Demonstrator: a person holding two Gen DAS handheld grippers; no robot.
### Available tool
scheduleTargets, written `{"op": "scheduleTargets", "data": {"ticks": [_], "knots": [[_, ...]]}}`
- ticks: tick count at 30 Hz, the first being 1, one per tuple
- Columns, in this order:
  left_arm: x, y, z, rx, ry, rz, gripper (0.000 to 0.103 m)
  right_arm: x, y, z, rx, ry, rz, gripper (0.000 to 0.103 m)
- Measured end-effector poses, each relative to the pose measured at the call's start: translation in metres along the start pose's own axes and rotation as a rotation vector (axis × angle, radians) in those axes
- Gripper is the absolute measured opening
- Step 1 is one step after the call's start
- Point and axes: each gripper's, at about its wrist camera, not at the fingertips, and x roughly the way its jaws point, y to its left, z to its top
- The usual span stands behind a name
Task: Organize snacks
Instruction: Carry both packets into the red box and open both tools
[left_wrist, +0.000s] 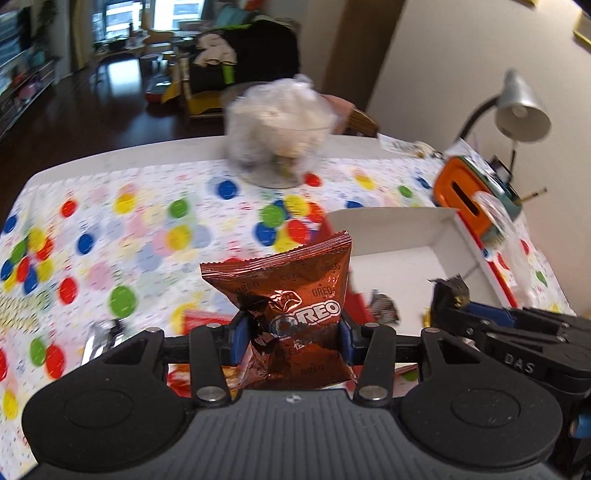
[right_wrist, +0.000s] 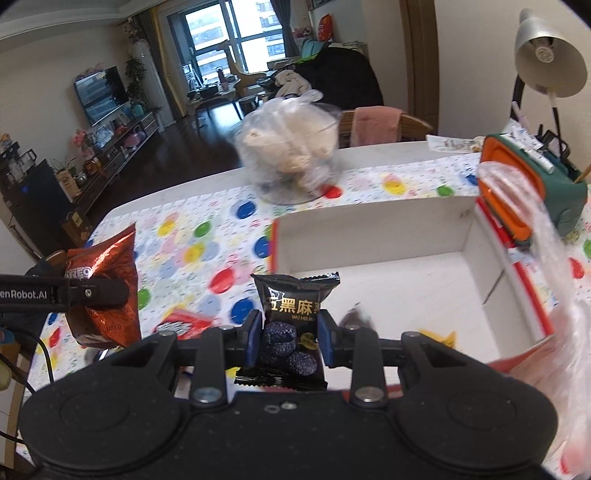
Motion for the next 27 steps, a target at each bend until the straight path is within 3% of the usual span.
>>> {"op": "scheduleTargets", "data": {"ticks": [18,27], "knots": [[0.077,-0.115,0.039,0.144,0.118,-0.052,0.046,0.032,-0.101,0.028,0.038,0.072,-0.131,0.031],[0.13,-0.15,0.035,0.224,0.204,-0.03,0.046,0.069,-0.125,0.033,0.008,0.146,-0.179,0.031]]}}
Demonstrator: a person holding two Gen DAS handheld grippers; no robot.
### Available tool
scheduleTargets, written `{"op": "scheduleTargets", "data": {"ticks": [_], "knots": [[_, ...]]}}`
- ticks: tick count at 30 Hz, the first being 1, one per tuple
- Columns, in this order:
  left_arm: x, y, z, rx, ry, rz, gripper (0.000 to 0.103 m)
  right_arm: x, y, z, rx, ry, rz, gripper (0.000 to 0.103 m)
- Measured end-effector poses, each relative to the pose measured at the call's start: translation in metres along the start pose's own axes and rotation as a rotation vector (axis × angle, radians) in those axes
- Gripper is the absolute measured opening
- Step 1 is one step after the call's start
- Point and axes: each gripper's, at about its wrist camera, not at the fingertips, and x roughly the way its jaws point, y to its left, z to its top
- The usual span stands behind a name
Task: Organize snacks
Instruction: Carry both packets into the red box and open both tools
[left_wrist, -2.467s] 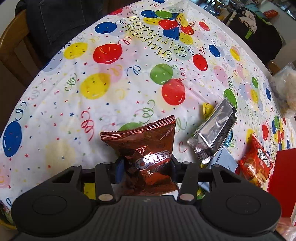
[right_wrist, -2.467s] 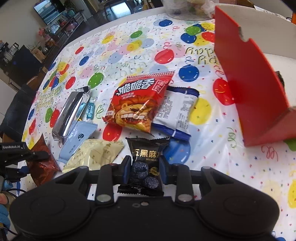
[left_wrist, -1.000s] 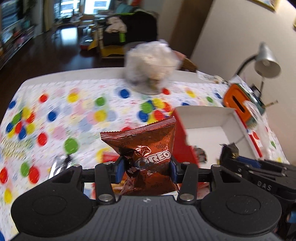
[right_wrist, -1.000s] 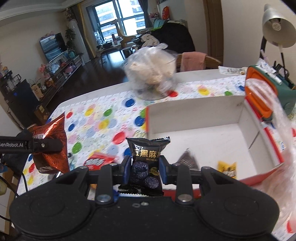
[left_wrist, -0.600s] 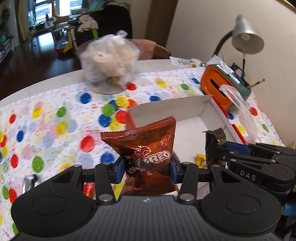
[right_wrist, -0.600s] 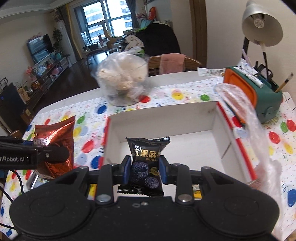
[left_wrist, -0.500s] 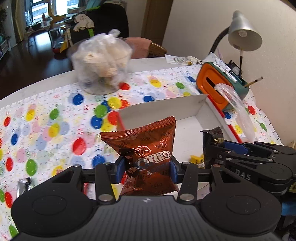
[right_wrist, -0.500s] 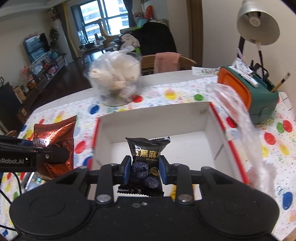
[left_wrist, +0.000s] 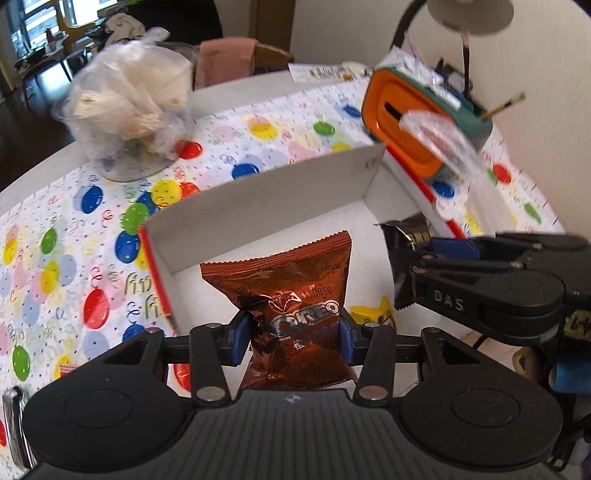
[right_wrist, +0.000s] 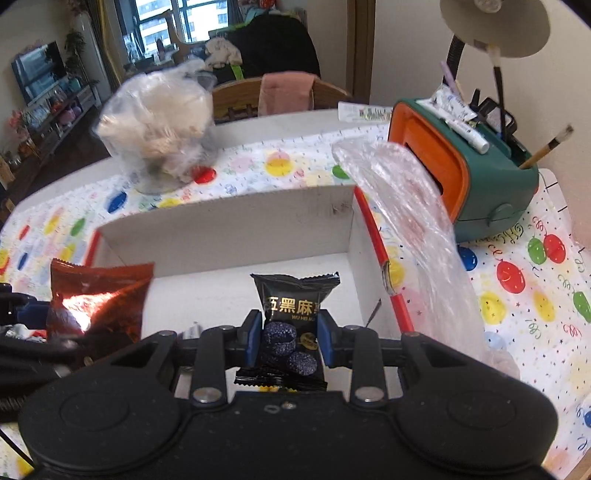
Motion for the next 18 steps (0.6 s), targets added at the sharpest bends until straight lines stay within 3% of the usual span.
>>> {"op": "scheduleTargets", "data": {"ticks": [8,18], "knots": [[0.031,-0.02,0.0,0.068,0.048,0.008,0.046,0.037,-0.003,0.0,-0.015,0.106,-0.004,0.031],[0.053,-0.028,0.006,0.096,0.12,0.013,0.046,0.054,-0.007,-0.004,-0.015,0.156,0.02,0.032]]}}
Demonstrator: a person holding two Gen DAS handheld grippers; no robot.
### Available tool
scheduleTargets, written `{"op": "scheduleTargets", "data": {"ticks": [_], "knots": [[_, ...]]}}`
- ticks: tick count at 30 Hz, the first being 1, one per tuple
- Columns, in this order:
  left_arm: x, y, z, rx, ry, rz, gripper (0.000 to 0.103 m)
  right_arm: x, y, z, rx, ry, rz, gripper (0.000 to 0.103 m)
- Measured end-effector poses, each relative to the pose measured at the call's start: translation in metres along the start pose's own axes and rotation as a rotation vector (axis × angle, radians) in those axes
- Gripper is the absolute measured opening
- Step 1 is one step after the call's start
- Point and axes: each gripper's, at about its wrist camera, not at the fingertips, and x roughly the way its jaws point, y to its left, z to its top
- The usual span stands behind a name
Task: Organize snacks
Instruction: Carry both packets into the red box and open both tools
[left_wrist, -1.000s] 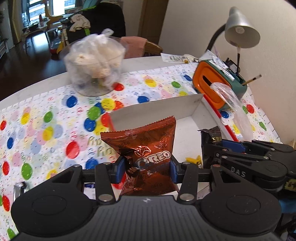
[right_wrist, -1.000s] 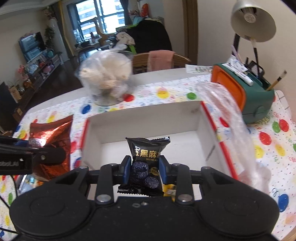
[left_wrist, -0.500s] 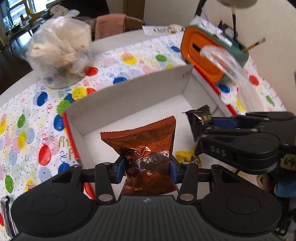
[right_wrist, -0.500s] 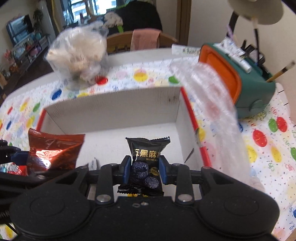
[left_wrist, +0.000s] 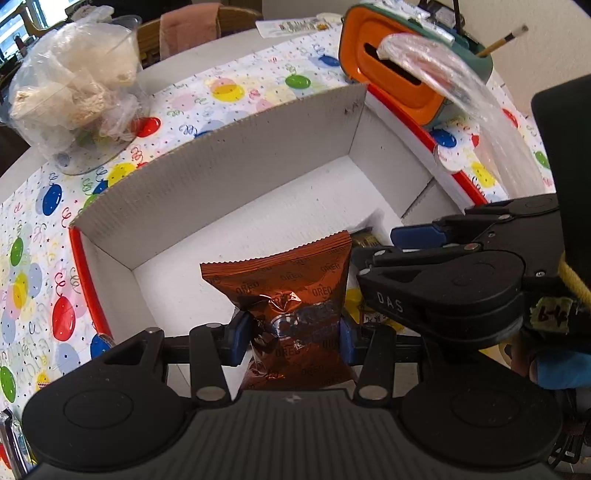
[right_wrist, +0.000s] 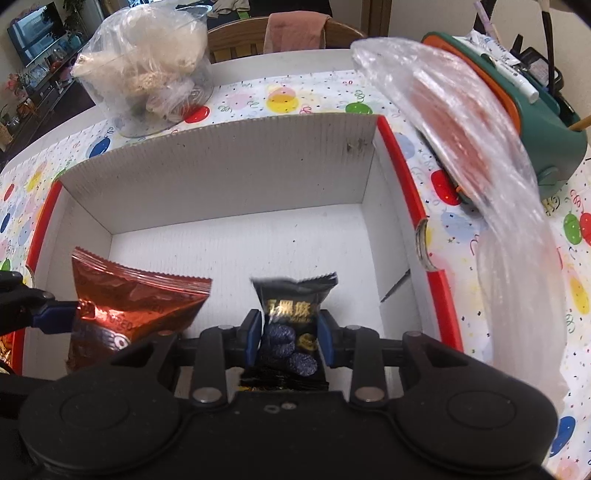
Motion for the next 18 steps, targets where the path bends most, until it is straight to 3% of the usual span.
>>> {"op": "scheduleTargets", "data": {"ticks": [4,8,18], "knots": [[0.002,0.001,0.002,-0.004,0.012,-0.001,0.047,0.0,-0.001,0.001,0.006,0.002,0.009,0.033],[-0.002,0.004,0.001,-0.02,-0.001,-0.013,0.058,-0.006,-0.002,0.003,0.018,-0.012,0.022,0.035],[-0.031,0.019,-0.012,-0.092,-0.072,-0.063,0.058,-0.04,0.003,0.007,0.028,-0.091,0.07,0.043]]}}
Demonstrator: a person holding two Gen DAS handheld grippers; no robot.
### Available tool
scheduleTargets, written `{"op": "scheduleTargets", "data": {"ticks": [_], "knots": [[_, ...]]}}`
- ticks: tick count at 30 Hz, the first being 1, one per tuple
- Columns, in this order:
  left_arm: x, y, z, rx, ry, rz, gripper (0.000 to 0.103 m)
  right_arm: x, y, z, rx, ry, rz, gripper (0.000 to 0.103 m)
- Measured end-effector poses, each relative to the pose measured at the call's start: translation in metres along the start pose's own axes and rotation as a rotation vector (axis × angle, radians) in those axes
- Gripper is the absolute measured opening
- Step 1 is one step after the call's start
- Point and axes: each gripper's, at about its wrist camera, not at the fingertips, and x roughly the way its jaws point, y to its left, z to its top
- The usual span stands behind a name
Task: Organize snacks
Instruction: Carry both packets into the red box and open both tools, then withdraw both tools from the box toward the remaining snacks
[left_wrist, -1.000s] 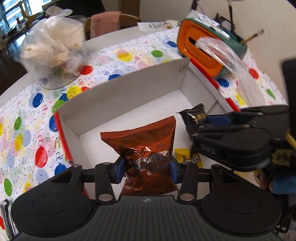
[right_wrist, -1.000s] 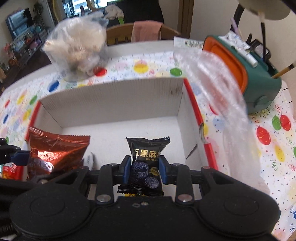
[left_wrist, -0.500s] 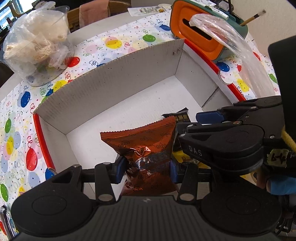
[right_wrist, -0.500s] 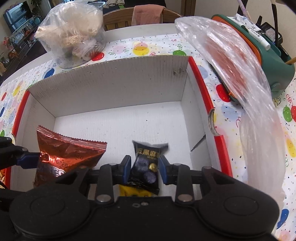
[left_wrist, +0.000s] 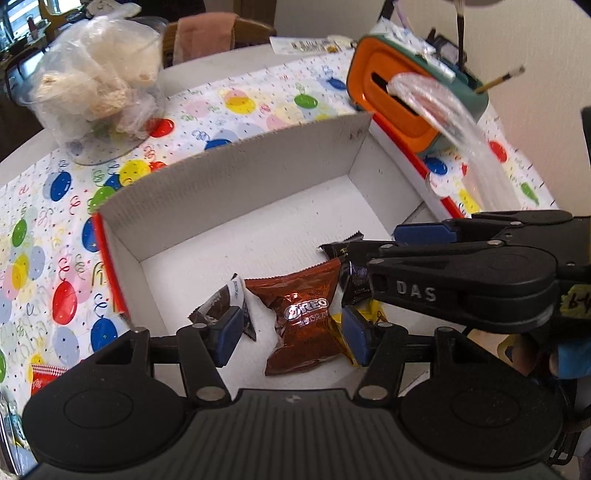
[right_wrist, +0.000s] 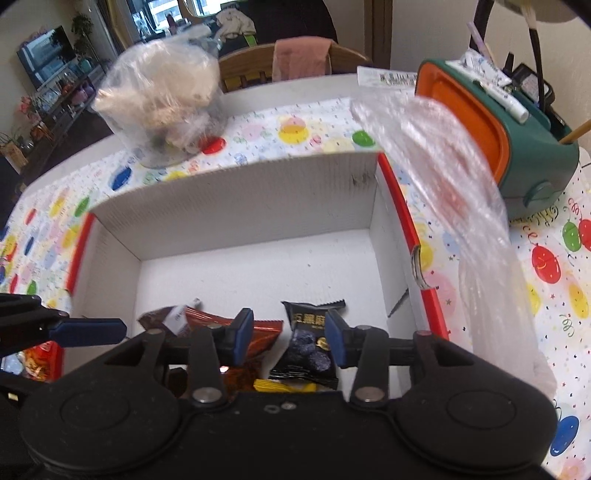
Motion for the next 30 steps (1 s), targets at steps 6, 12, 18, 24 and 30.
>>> {"op": "scheduleTargets", "data": {"ticks": [6,12,18,24,30], "knots": [[-0.029,0.014,-0.009,-0.032,-0.063,-0.002,0.058,-0.027,0.008,-0.002,0.0,-0.049,0.037,0.046],[-0.06,0.033,-0.024,-0.059,-0.121,-0.009,0.058,-0.053,0.028,-0.009,-0.018,-0.099,0.06,0.049],[-0.096,0.058,-0.046,-0.065,-0.204,0.011,0.058,-0.072,0.058,-0.02,-0.024,-0.152,0.075,0.055],[-0.127,0.089,-0.071,-0.07,-0.258,0.024,0.062,-0.085,0.099,-0.036,-0.04,-0.185,0.088,0.065],[-0.148,0.122,-0.099,-0.097,-0.287,0.044,0.066,-0.091,0.139,-0.05,-0.053,-0.203,0.112,0.071]]}}
